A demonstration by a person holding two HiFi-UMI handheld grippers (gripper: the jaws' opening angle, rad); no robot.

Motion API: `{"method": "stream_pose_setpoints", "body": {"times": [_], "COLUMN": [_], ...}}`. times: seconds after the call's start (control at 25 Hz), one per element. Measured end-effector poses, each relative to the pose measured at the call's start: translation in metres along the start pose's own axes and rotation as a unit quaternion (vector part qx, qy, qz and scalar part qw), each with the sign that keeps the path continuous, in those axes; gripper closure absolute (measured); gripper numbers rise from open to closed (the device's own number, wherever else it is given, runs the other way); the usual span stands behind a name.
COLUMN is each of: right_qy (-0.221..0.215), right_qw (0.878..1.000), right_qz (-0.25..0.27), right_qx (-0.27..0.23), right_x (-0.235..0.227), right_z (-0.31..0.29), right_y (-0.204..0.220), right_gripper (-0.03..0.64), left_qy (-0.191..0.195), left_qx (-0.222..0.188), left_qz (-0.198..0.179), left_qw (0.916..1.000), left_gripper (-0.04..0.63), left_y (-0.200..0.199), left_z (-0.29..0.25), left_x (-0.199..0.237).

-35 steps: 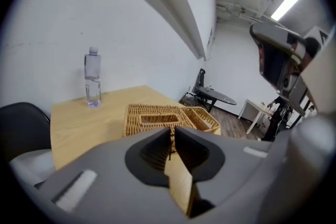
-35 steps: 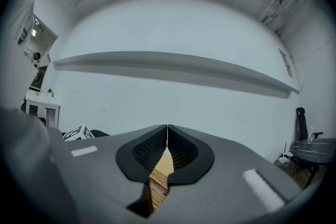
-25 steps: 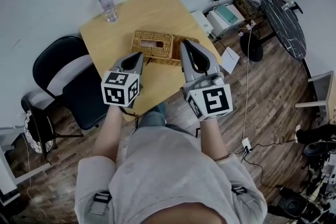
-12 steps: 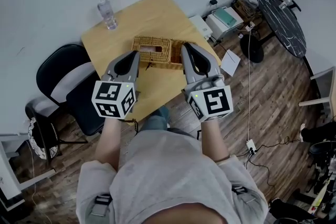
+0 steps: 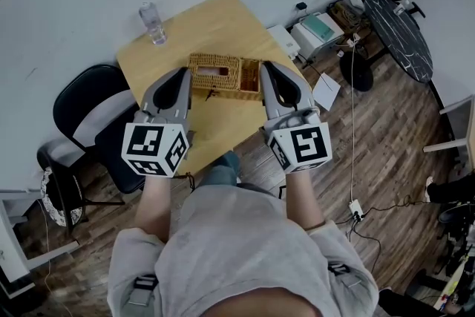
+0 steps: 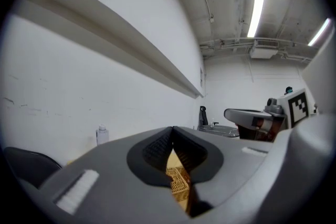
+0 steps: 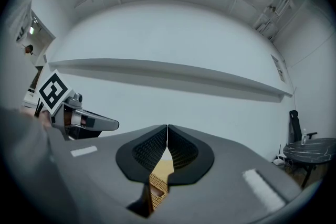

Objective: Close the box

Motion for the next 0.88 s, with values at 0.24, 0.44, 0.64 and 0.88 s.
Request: {"method": "stream_pose_setpoints", "body": {"times": [0.24, 0.44, 0.64, 0.88], "right_qy": [0.003, 0.008, 0.014, 0.019], "right_qw": [1.000, 1.000, 1.000, 1.000], "right_qz": [0.005, 0.009, 0.012, 0.012], "right_qx": [-0.001, -0.004, -0.006, -0.007], "right_x": [-0.003, -0.005, -0.009, -0.011], "right_z": [0.006, 0.011, 0.016, 0.019], "right_y": [-0.006, -0.010, -0.012, -0.013], "right_gripper": [0.611, 0.611, 0.611, 0.611], "left_qy": [-0.007, -0.017, -0.023, -0.032], "left_qx": [-0.030, -0.054, -0.072, -0.085], "left_qz": [-0.014, -0.030, -0.037, -0.054], "left_qw": [0.9994, 0.9980, 0.9965, 0.9944], "left_gripper": [0.537, 0.537, 0.537, 0.535], "left_y": [-0.010, -0.018, -0.020, -0.021], "left_z": [0.006, 0.011, 0.013, 0.016], "left_x": [-0.008, -0.010, -0.014, -0.016]}}
Point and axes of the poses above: the fingertips, and each gripper's own axes: z backward along the fingers, x to its left, y out of its underside, the point moved 10 cm from there along z, backward along the fingers, and after that the axes turned 11 degrees about -x, right-handed, at the moved point
